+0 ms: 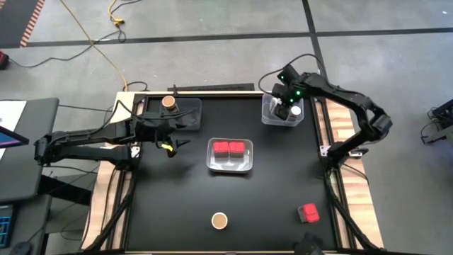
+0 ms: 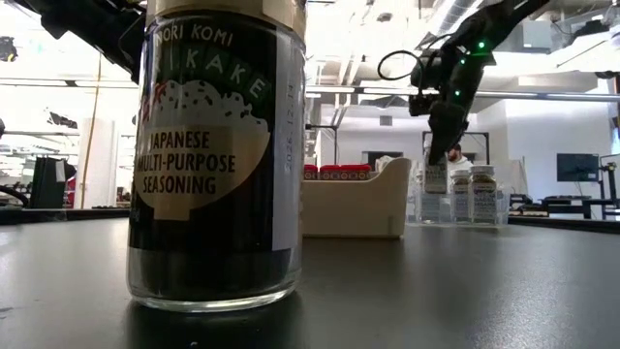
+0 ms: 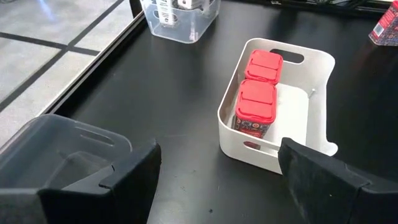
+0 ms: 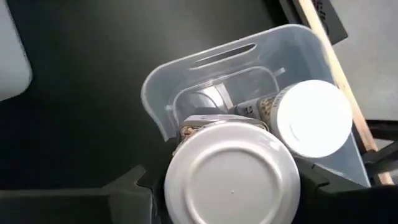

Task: Sort spices by type
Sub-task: Put the white seasoning bottle into the transparent bin

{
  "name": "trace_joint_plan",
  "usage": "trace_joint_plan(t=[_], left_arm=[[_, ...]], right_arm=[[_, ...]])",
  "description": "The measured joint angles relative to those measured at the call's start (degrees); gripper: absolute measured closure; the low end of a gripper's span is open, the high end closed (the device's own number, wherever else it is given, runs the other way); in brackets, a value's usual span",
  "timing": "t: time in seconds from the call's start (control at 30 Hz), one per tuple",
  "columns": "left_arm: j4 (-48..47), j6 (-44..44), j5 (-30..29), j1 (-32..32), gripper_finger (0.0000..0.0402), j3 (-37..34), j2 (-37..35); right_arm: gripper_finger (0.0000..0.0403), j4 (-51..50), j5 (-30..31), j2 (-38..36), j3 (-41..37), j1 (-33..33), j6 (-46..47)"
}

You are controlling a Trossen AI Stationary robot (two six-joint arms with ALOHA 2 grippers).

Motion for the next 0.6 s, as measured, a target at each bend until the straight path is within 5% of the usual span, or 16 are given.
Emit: trace_joint_plan(t=[0.6], left_arm=[[0.0,0.2,-2.2,0.0,0.0091,0.0,0.0]], right_arm=[[0.0186,4.0,-0.3,6.2,-4.3,-0.6,-8.8]])
